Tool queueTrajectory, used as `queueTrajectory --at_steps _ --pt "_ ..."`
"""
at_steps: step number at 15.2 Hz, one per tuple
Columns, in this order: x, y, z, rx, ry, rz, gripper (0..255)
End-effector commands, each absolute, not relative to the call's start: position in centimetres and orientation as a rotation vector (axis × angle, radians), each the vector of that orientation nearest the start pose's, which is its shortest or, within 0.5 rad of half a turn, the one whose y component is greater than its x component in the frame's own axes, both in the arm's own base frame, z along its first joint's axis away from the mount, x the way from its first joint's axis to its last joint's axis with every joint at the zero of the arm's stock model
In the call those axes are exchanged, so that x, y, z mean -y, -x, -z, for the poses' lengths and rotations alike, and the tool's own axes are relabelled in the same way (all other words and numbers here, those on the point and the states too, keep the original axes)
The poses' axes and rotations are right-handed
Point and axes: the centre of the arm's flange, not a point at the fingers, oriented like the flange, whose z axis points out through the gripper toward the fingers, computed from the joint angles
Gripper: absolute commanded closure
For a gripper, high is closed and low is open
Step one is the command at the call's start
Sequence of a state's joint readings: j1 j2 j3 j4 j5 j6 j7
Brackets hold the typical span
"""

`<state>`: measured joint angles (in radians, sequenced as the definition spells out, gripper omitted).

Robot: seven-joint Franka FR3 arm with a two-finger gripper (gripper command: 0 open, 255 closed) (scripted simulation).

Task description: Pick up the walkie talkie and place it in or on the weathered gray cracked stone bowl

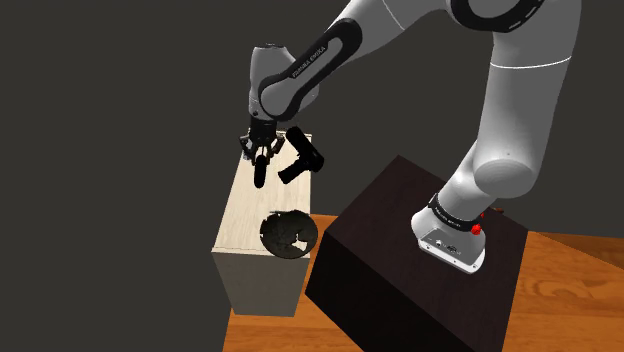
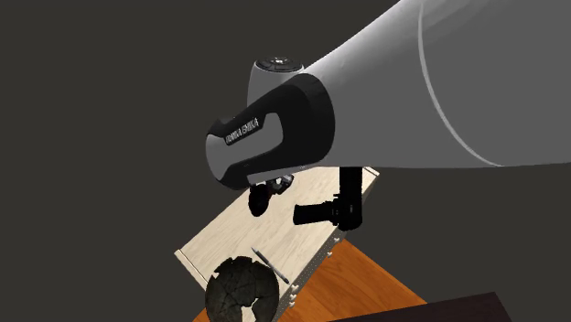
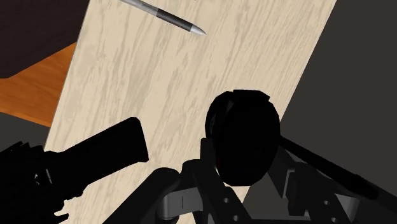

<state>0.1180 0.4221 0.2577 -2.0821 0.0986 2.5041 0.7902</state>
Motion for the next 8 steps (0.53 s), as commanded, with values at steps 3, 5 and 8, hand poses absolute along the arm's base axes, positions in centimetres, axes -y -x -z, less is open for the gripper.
queueTrajectory --at_steps 3,5,8 --pt "-21.4 -54.9 -25.1 -0.764 2.898 -0.123 255" --pt "-21.4 -54.9 -26.1 -0.764 2.898 -0.123 255" --pt "-21.4 -54.9 -27.7 -0.764 2.898 -0.123 255"
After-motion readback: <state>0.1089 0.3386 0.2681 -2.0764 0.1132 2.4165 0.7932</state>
